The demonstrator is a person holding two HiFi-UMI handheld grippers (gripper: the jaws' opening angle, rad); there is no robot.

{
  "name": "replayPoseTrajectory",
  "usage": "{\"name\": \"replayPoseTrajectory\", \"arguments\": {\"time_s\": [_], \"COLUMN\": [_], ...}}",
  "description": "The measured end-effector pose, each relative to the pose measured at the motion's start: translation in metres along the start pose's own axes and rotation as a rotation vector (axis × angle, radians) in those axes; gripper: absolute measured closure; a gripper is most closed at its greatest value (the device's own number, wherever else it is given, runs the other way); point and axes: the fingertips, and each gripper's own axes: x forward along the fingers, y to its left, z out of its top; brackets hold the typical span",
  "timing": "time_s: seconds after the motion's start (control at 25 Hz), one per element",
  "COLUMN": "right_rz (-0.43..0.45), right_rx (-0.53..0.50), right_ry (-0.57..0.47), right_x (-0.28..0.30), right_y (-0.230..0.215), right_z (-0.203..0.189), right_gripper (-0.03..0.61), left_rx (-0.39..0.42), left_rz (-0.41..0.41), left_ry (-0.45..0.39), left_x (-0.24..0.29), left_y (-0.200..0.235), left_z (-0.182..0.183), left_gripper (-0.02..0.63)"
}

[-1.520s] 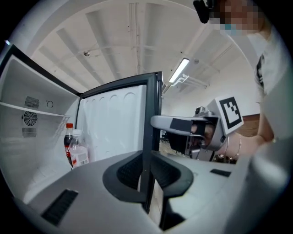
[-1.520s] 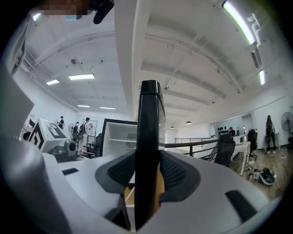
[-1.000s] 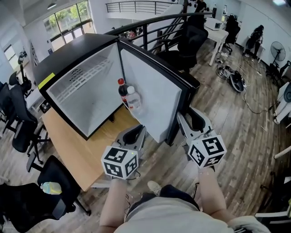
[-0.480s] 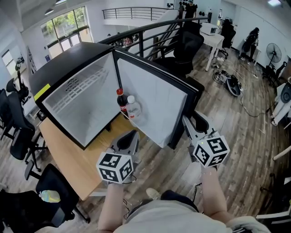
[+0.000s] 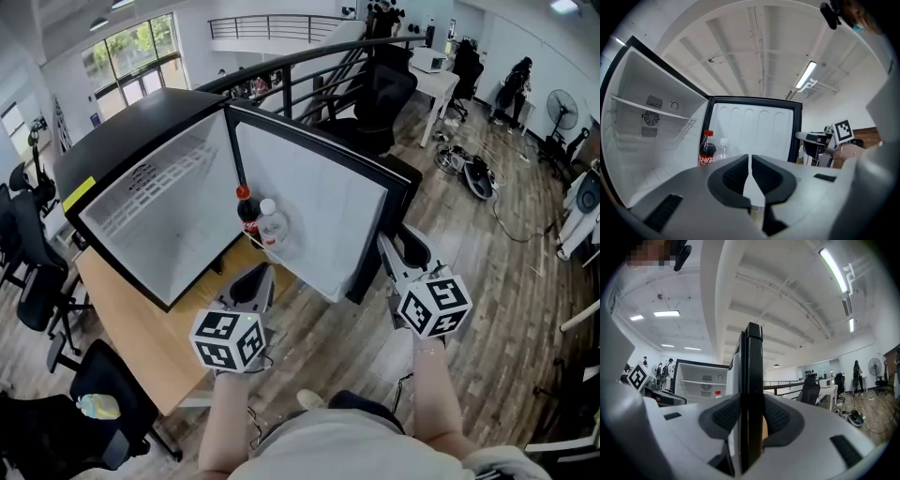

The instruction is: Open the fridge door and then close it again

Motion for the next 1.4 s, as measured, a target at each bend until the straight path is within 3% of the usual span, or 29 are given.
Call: {"name": "replayPoseTrajectory", "arguments": {"time_s": [1.4], "right_rz": [0.019], "right_rx": [0.013], "right_ry": [-0.012], "right_x": [-0.015], "right_y": [0.023], "right_z": [0.002], "right_gripper": [0.442], "left_rx": [-0.042], "left_rz": [-0.021], "left_ry": [0.057], "left_x": [-0.031], "left_y": [-0.01], "left_z": [-0.024], "left_gripper": [0.601]}}
